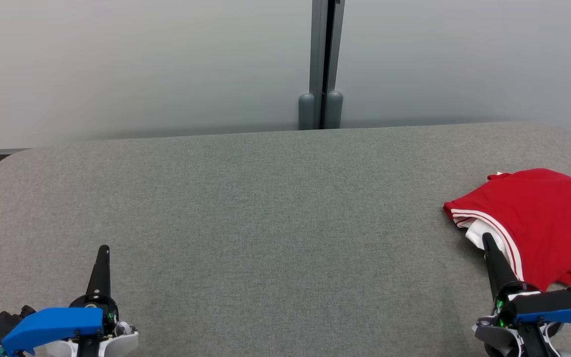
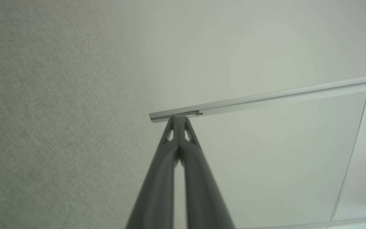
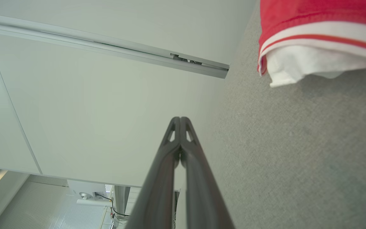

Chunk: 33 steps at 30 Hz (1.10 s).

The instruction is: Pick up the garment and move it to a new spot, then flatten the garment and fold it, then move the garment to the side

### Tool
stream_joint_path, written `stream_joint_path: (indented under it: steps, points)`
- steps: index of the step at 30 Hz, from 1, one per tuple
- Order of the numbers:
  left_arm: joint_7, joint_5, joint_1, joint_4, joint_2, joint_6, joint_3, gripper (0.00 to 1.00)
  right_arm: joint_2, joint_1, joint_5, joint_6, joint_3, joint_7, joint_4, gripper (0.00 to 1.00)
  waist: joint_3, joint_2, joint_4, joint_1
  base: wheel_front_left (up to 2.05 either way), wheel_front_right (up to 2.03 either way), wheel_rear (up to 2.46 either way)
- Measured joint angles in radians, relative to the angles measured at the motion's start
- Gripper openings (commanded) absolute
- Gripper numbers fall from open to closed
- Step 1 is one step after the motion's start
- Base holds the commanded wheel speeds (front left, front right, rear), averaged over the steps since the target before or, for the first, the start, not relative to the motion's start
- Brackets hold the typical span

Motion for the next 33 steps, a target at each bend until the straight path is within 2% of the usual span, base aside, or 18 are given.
stream_joint_path:
  steps: [33]
  points:
    - [0.058, -0.201, -0.033, -0.017, -0.013, 0.0, 0.019, 0.0, -0.002, 0.0, 0.221, 0.0, -0.024, 0.058, -0.035, 0.0, -0.006, 0.0, 0.007, 0.0, 0.0, 0.0, 0.0]
